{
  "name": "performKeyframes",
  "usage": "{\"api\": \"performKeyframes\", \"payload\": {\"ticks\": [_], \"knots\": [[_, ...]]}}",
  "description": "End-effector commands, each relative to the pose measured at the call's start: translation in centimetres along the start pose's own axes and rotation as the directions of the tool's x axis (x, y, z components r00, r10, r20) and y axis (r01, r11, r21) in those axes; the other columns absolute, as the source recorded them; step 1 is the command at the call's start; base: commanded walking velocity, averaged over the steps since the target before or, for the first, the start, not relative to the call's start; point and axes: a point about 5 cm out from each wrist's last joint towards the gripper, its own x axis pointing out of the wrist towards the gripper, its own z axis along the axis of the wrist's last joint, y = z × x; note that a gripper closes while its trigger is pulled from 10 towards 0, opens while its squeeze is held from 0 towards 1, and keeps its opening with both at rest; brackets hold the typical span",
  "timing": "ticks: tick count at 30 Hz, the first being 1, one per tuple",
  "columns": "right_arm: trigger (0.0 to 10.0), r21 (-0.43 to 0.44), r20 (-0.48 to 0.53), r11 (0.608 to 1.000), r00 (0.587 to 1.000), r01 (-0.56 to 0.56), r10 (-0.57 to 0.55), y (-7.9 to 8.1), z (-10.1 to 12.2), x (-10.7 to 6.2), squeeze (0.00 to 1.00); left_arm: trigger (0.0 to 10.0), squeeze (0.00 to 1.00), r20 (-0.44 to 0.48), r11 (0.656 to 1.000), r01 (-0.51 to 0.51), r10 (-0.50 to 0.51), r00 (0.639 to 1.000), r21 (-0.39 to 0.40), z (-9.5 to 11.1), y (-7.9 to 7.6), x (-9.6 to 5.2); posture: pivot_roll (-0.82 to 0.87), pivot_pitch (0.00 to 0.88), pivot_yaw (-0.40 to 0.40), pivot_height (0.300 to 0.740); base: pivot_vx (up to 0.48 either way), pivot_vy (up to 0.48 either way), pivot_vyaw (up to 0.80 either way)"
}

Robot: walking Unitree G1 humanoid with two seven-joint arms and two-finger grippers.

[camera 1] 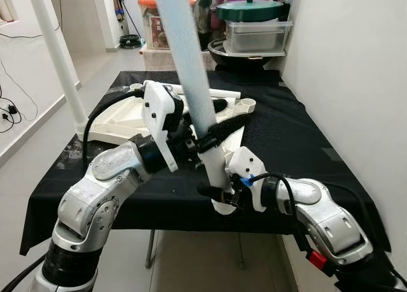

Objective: Building children table

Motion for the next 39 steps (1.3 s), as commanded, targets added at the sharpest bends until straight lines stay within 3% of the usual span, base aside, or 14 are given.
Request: {"api": "performKeyframes", "payload": {"ticks": [1, 7, 8, 9, 10, 11, 14, 15, 18, 28, 29, 30, 38, 39], "knots": [[10.0, -0.008, 0.003, 1.000, 1.000, -0.006, 0.006, 0.0, 0.2, 0.1, 0.00, 0.0, 0.00, -0.017, 1.000, -0.019, 0.020, 1.000, 0.024, 0.2, 0.6, -0.3, -0.05, 0.000, 0.019, 0.740, 0.000, 0.000, 0.00], [10.0, 0.006, 0.030, 0.999, 0.999, 0.034, -0.034, -0.5, 0.7, 0.0, 0.00, 0.0, 0.00, -0.012, 0.999, 0.013, -0.013, 1.000, 0.034, 1.0, 0.8, -0.4, -0.05, 0.000, 0.020, 0.740, 0.000, 0.000, 0.00], [10.0, 0.036, 0.061, 0.999, 0.998, 0.030, -0.033, -0.6, 1.0, 0.0, 0.05, 0.2, 0.00, -0.013, 0.999, 0.037, -0.037, 0.999, 0.034, 1.2, 0.7, -0.5, -0.05, 0.000, 0.021, 0.740, 0.000, 0.000, 0.00], [10.0, 0.077, 0.111, 0.997, 0.994, -0.002, -0.007, -0.5, 1.5, -0.2, 1.00, 1.1, 0.00, -0.011, 0.997, 0.076, -0.076, 0.997, 0.024, 1.5, 0.5, -0.6, -0.05, 0.000, 0.021, 0.740, 0.000, 0.000, 0.00], [10.0, 0.101, 0.146, 0.994, 0.989, -0.030, 0.015, -0.4, 1.9, -0.3, 1.00, 1.1, 0.00, -0.008, 0.995, 0.101, -0.101, 0.995, 0.016, 1.6, 0.3, -0.6, -0.05, 0.000, 0.021, 0.740, 0.000, 0.000, 0.00], [10.0, 0.109, 0.182, 0.993, 0.983, -0.054, 0.034, -0.3, 2.2, -0.5, 1.00, 2.8, 0.00, -0.021, 0.988, 0.156, -0.156, 0.988, 0.011, 1.7, -0.1, -0.8, -0.05, 0.000, 0.020, 0.740, 0.000, 0.000, 0.00], [10.0, 0.102, 0.207, 0.991, 0.977, -0.081, 0.059, -0.2, 2.4, -0.7, 1.00, 3.1, 0.00, -0.031, 0.979, 0.203, -0.203, 0.979, -0.002, 1.8, -0.4, -0.9, -0.05, 0.000, 0.020, 0.740, 0.000, 0.000, 0.00], [10.0, 0.082, 0.209, 0.991, 0.974, -0.103, 0.084, -0.2, 2.4, -0.9, 1.00, 4.0, 0.00, -0.042, 0.967, 0.255, -0.255, 0.966, -0.014, 1.8, -0.7, -1.1, -0.04, 0.000, 0.022, 0.740, 0.000, 0.000, 0.00], [10.0, 0.042, 0.196, 0.980, 0.963, -0.195, 0.183, 0.5, 2.4, -0.8, 1.00, 4.3, 0.00, -0.056, 0.933, 0.359, -0.360, 0.931, -0.031, 2.1, -1.2, -1.3, -0.05, 0.000, 0.023, 0.740, 0.000, 0.000, 0.00], [10.0, 0.017, 0.187, 0.952, 0.937, -0.305, 0.296, 2.5, 2.6, 0.8, 1.00, 4.5, 0.00, -0.035, 0.913, 0.407, -0.406, 0.913, 0.010, 2.6, -1.0, -0.6, -0.05, 0.000, 0.021, 0.740, 0.000, 0.000, 0.00], [10.0, 0.043, 0.234, 0.951, 0.929, -0.305, 0.287, 2.7, 3.0, 1.5, 0.00, 4.3, 0.00, -0.012, 0.916, 0.399, -0.399, 0.917, 0.036, 2.8, -0.9, -0.4, -0.04, 0.000, 0.022, 0.740, 0.000, 0.000, 0.00], [10.0, 0.096, 0.315, 0.948, 0.913, -0.303, 0.259, 3.0, 3.5, 2.8, 0.00, 4.2, 0.00, 0.018, 0.921, 0.383, -0.385, 0.923, 0.066, 2.9, -0.7, -0.3, -0.04, 0.000, 0.023, 0.740, 0.000, 0.000, 0.00], [10.0, 0.178, 0.440, 0.946, 0.882, -0.270, 0.169, 2.7, 4.4, 4.0, 0.00, 3.8, 0.00, 0.056, 0.933, 0.353, -0.357, 0.932, 0.065, 3.1, -0.6, -0.4, -0.03, 0.000, 0.024, 0.740, 0.000, 0.000, 0.00], [6.8, 0.182, 0.460, 0.947, 0.874, -0.264, 0.155, 2.5, 4.6, 4.1, 0.00, 3.7, 0.00, 0.060, 0.934, 0.352, -0.355, 0.933, 0.061, 3.0, -0.7, -0.4, -0.03, 0.000, 0.021, 0.740, 0.000, 0.000, 0.00]]}}
